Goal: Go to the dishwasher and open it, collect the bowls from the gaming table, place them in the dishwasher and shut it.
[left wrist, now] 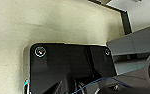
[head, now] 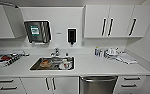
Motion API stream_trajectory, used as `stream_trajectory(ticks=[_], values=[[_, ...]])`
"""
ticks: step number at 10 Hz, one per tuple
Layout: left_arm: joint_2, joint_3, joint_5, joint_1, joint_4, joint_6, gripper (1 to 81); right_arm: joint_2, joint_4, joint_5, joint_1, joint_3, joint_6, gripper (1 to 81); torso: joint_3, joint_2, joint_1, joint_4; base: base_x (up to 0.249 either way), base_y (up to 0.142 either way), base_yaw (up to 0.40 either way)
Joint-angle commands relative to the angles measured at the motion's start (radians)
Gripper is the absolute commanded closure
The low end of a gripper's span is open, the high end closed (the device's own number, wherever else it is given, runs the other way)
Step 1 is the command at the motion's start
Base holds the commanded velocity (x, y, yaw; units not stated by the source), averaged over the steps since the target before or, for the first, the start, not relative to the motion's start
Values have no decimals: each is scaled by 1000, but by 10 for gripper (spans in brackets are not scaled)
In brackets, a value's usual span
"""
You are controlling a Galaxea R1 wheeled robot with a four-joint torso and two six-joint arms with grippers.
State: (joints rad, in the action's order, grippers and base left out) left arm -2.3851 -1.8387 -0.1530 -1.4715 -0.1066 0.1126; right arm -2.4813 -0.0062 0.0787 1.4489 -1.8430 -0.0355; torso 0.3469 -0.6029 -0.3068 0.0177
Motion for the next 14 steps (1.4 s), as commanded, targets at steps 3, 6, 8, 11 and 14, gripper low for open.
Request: stream_trajectory(ticks=[3, 6, 8, 11, 14], values=[[151, 52, -160, 39, -18, 2, 10, 82, 12, -48, -89, 79, -15, 10, 0, -168, -107, 0, 0, 0, 0], [219, 47, -273, 39, -90, -7, 10, 83, 12, -50, -100, 79, -15, 10, 0, -275, -174, 0, 0, 0, 0], [210, 15, -310, 52, -99, -21, 10, 82, 12, -50, -100, 79, -15, 10, 0, -348, -219, 0, 0, 0, 0], [213, -7, -300, 87, -134, -19, 10, 83, 12, -50, -100, 74, -15, 10, 0, -459, -289, 0, 0, 0, 0], [202, -21, -249, 127, -156, -19, 10, 82, 12, -50, -106, 74, -17, 10, 0, -566, -356, 0, 0, 0, 0]])
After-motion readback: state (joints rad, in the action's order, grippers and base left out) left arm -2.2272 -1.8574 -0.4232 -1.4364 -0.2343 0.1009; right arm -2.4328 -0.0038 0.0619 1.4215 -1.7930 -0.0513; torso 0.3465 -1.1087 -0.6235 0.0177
